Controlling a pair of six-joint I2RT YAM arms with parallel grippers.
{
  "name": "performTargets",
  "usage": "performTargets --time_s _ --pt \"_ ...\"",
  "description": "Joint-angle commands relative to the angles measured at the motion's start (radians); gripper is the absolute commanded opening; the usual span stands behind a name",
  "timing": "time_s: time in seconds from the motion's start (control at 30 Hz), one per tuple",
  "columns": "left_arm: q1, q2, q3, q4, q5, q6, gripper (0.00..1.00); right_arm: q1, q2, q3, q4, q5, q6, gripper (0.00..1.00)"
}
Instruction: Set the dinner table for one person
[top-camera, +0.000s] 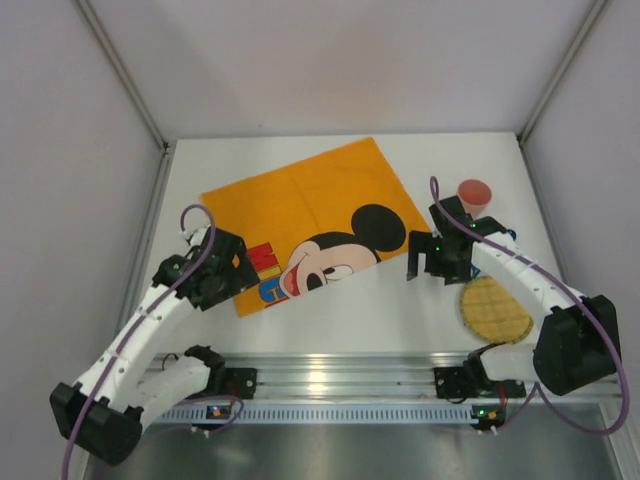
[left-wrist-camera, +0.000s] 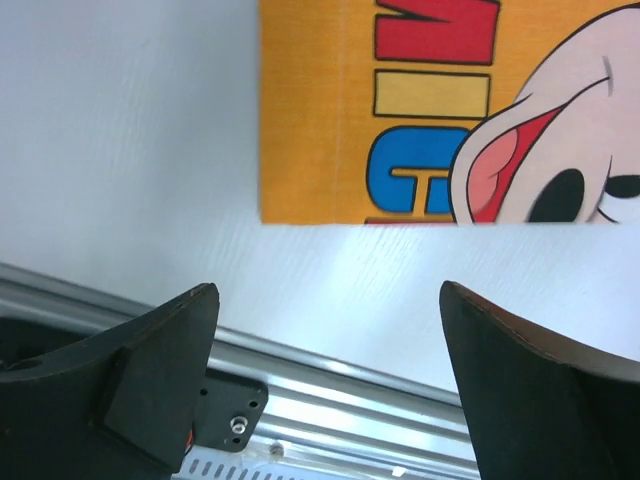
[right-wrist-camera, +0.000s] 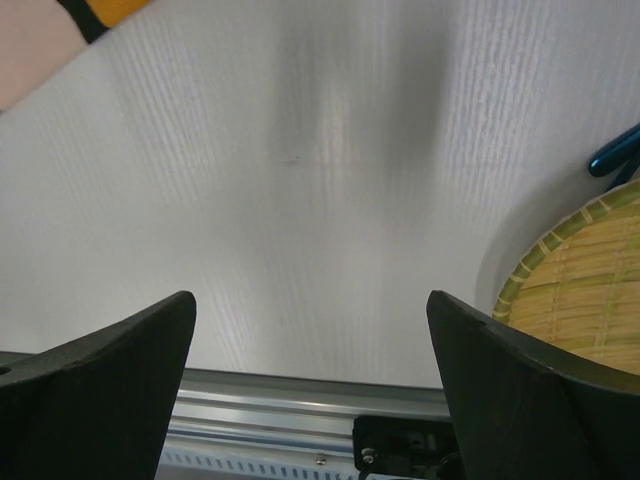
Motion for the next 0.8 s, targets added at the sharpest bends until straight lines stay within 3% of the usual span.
performTargets --time_s 0.0,0.17,0.37,0.47,0.5,0.57,0.6,0.77 --pt "-0.004 -0.135 -0.022 -0.129 -0.04 -0.109 0.98 0.001 0.033 0.082 0.114 -0.085 0.001 1.0" --pt "-0.004 -0.109 0.012 -0.144 -0.073 -0.097 0.98 -0.001 0.105 0.214 0.267 -0.206 0.066 1.0" --pt "0.001 0.084 0.023 0.066 -0.119 -0.025 0.98 0.001 0.387 0.443 0.404 -0.277 0.119 0.96" --pt "0.019 0.232 0.085 0.211 -0.08 0.046 0.98 -0.012 0.617 0.637 0.395 -0.316 0.12 0.66" --pt "0.025 0.276 0.104 0.239 -0.073 0.073 0.98 -0.019 0.725 0.679 0.383 -0.333 0.127 0.4" --pt "0.062 0.408 0.154 0.313 -0.038 0.109 0.98 -0.048 0.82 0.769 0.349 -0.355 0.147 0.09" --pt "0.093 0.451 0.173 0.336 -0.019 0.123 0.97 -0.058 0.884 0.789 0.334 -0.352 0.149 0.0" --pt "0.165 0.69 0.297 0.43 0.032 0.193 0.95 -0.087 0.932 0.748 0.283 -0.268 0.136 0.0"
